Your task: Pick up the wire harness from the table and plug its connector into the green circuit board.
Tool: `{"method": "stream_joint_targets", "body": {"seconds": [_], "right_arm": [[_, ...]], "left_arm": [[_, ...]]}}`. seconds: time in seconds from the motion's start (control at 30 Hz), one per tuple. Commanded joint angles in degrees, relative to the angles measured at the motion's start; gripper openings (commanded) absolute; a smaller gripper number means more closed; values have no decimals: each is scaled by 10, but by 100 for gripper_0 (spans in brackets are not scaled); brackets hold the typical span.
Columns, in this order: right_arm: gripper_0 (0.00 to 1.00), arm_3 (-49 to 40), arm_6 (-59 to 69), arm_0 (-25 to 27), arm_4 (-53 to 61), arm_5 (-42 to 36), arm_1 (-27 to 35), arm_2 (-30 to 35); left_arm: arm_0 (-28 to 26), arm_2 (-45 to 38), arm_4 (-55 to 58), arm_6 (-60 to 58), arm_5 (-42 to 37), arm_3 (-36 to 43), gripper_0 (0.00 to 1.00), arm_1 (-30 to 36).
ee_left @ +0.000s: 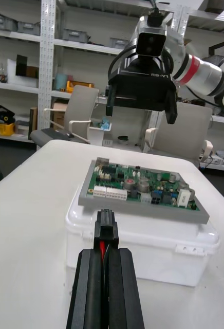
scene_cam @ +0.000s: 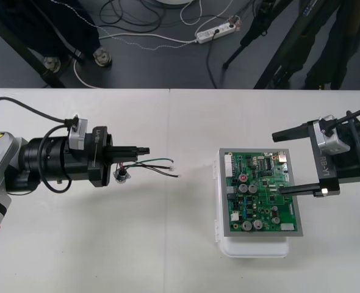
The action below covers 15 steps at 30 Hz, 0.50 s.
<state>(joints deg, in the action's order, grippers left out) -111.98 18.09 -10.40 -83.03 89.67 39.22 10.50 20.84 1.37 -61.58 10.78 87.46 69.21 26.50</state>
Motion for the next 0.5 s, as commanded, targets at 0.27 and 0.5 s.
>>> {"method": "stream_joint_targets", "body": {"seconds": [0.27,0.5], "right_arm": [[100,-3,-33,-12,-145,3,65,-2],[100,-3,-41,-12,-220,3,96,-38]], "left_arm": [[20,49,9,65,25,-46,0,27],[22,88,10,77,25,-51,0,27]]}}
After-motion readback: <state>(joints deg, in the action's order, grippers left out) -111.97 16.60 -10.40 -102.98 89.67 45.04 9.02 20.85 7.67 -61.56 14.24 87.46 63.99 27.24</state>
